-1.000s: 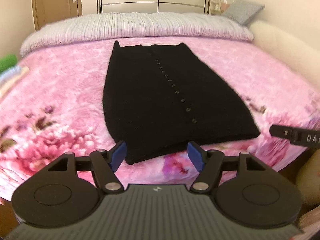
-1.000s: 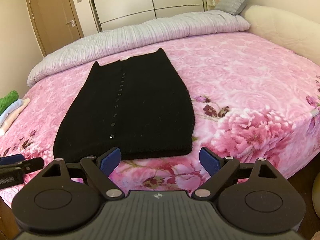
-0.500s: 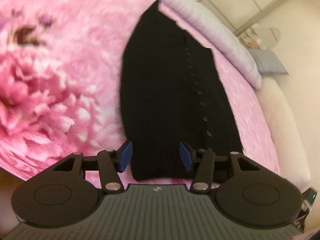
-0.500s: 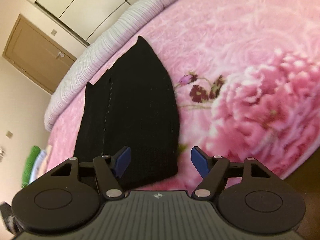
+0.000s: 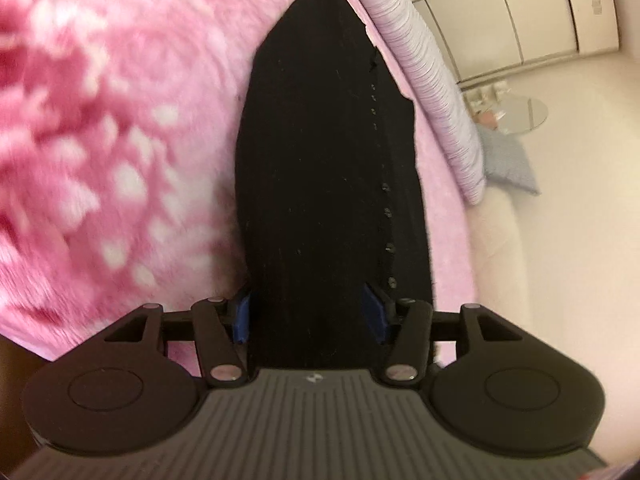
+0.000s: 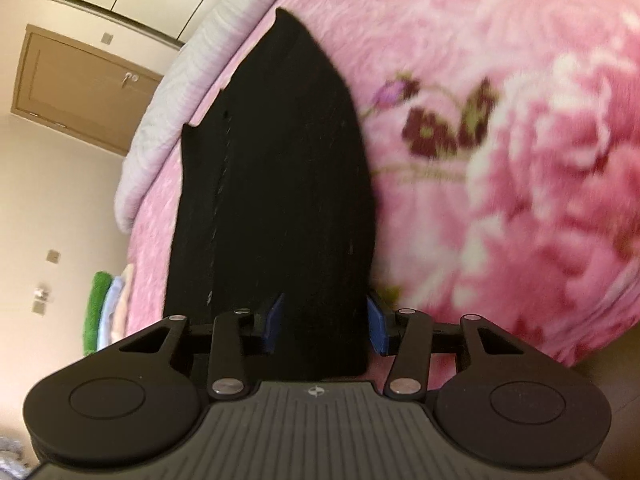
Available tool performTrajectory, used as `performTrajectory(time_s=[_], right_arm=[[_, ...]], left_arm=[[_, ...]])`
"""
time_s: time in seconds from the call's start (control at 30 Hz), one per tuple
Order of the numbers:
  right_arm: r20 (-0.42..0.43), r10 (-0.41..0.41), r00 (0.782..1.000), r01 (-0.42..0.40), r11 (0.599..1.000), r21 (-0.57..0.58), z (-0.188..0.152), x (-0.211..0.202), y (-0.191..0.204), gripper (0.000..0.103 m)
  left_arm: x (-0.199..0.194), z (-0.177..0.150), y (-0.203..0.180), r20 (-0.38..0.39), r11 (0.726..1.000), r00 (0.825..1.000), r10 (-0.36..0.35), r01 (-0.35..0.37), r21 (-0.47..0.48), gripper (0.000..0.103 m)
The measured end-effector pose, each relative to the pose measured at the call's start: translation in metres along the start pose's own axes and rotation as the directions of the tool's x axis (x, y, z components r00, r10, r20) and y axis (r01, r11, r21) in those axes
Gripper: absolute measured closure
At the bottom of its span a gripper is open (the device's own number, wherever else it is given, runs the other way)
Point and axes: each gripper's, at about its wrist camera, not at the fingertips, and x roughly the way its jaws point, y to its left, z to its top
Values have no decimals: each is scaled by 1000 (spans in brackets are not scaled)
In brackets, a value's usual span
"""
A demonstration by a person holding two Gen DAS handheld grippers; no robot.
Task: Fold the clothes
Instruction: 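Grasp the garment's hem edge with both grippers, then lift the hem with both grippers and fold it over toward the collar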
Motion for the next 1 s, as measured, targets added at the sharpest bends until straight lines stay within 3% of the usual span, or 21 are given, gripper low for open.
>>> performTrajectory(time_s=[0.13,0.23,0.27,0.33,0.57,0.7,0.9,1.0], right_arm=[[22,34,999,-36,997,65,1,6,-9,55],[39,20,999,-23,997,72,5,12,-5,82],[39,9,999,-12,997,76,5,14,-2,86],[62,-8,998,4,998,68,3,12,3,88],[171,92,981,-102,994,48,-20,-36,26,90],[156,120,980,-123,992,9,-45,-67,40,90],[105,124,987,-124,992,-7,-96,-106,46,90],[119,141,983,-139,990,-27,-85,-106,55,90]], left_arm=[[6,3,5,1,999,1000,-29,29,-29,60],[8,7,-2,1,1000,1000,12,-12,11,88],[6,7,-3,7,999,1000,26,-26,30,94],[-1,5,-6,22,998,999,33,-35,60,95],[-54,-12,-16,86,991,993,-85,75,113,96],[-91,-32,-21,89,985,990,-111,98,142,96],[-136,-79,-8,59,989,992,-111,104,102,96],[-141,-89,7,41,995,995,-90,87,50,96]])
